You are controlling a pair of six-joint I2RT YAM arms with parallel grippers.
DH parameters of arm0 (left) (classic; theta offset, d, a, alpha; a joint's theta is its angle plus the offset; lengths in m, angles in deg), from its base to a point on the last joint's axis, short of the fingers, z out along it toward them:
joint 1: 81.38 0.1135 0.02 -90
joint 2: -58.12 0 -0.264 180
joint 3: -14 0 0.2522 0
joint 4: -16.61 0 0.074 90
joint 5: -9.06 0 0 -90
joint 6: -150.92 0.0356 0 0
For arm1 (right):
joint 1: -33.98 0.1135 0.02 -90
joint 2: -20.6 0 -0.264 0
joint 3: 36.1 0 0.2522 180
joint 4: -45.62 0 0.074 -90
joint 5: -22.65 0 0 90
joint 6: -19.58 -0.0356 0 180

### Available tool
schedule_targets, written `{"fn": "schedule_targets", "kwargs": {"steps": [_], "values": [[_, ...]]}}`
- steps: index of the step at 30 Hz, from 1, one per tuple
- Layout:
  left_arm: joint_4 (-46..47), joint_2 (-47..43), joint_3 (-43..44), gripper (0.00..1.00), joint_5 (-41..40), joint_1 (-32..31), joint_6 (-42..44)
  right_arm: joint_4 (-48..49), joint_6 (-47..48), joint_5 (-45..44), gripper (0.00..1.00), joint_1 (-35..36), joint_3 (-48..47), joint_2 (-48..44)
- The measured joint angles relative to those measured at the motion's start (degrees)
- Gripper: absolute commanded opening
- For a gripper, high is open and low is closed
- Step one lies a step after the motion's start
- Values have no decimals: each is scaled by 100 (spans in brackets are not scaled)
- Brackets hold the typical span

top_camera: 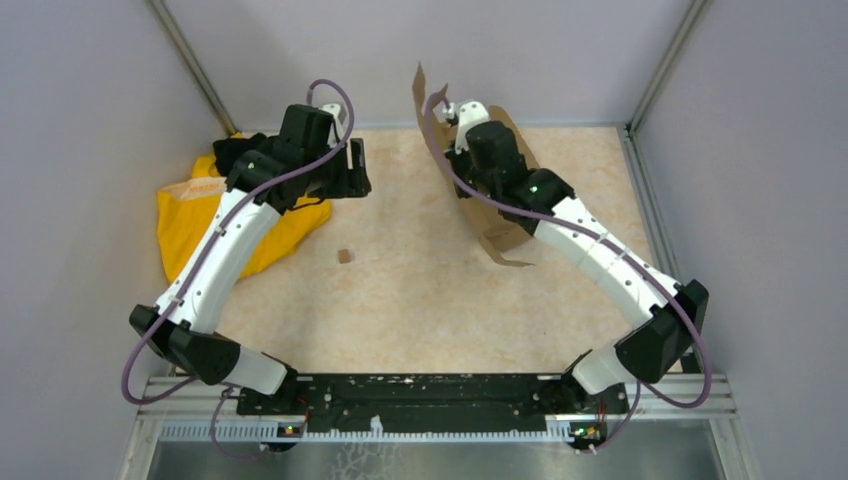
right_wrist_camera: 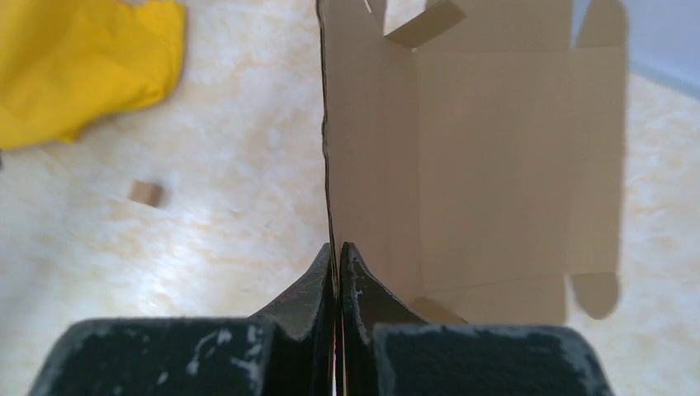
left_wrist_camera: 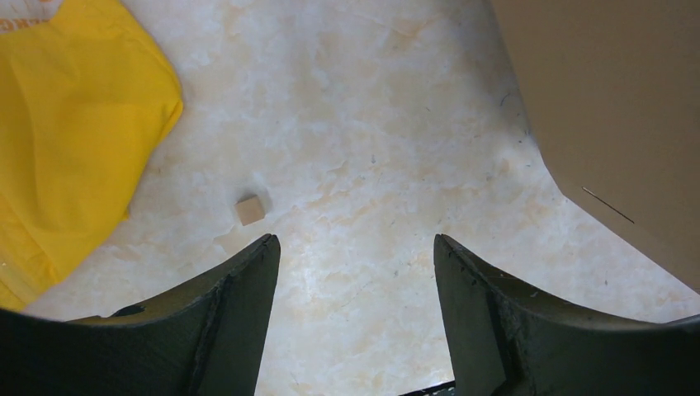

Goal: Fold the paper box

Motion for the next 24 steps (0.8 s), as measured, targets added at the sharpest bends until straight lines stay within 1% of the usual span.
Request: {"fn": "schedule_targets", "kwargs": {"steps": [5,6,7,13,19,24], "values": [[-2,-2,-101,75,2,90,2,35,-1187,1003,0,-557,-85,116],[2,-9,-103,75,2,103,2,133,-1648,1399,0,-649,-31,208],[11,-17,-111,75,2,116,2,138,-1674,1421,0,-710,-24,216],[87,-57,-251,75,9,175,9,732,-3147,1888,0,-817,719,365],[87,-59,-374,75,35,197,24,1897,-4697,2087,0,-835,1792,356],[118,-59,-398,74,44,225,33,2907,-5770,2181,0,-879,2415,323]]}}
